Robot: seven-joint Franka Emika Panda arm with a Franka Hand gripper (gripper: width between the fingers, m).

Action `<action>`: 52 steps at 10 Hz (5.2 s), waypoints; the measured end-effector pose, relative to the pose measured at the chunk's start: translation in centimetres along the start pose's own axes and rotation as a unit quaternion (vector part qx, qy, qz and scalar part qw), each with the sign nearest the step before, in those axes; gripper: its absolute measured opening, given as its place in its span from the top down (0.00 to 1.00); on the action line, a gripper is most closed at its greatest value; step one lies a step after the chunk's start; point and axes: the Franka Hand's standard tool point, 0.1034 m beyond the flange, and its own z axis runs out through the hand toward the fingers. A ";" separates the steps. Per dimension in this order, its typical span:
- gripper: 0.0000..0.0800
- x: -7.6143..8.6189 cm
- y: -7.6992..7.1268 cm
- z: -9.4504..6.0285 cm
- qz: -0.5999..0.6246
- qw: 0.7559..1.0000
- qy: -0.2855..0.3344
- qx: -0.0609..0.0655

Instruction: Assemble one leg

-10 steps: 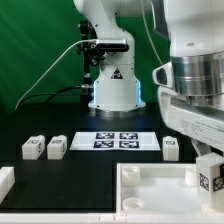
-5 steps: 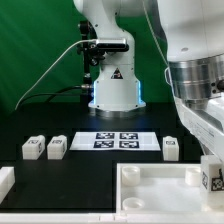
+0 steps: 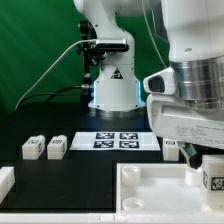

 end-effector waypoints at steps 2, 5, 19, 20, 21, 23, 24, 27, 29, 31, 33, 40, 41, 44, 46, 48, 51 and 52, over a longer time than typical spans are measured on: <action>0.19 0.8 0.6 -0.3 -0.213 0.976 0.013 -0.038; 0.33 1.0 0.4 -0.5 -0.260 0.964 0.020 -0.048; 0.39 0.6 0.6 0.2 0.305 0.952 -0.013 0.030; 0.25 0.7 0.8 0.1 0.233 0.972 0.005 0.042; 0.21 0.7 0.7 0.1 0.152 0.987 0.014 0.040; 0.19 0.8 0.9 0.1 0.061 0.997 0.017 0.038; 0.19 0.9 1.0 0.2 -0.028 0.999 0.025 0.026; 0.19 1.2 0.3 -0.1 -0.295 0.955 0.019 -0.030; 0.40 1.3 0.4 0.0 -0.284 0.958 0.023 -0.028; 0.57 1.2 0.3 0.1 -0.231 0.972 0.024 -0.025; 0.64 1.2 0.4 0.1 -0.142 0.989 0.026 -0.023; 0.64 1.5 -0.1 0.3 0.427 0.904 -0.022 -0.009; 0.64 1.5 -0.1 0.3 0.424 0.905 -0.022 -0.010; 0.33 0.7 0.0 0.6 0.329 0.944 -0.017 -0.006; 0.20 -0.2 -0.3 0.0 0.146 0.989 -0.009 -0.008; 0.19 0.0 -0.1 0.1 0.053 0.999 -0.010 -0.008; 0.19 0.9 -0.1 -0.5 -0.223 0.974 0.004 -0.044; 0.19 1.3 -0.1 -0.6 -0.276 0.960 0.011 -0.044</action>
Offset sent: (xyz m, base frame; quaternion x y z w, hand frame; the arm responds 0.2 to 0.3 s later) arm 0.0000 0.0000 0.0000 0.0000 0.0000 -0.0899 0.9960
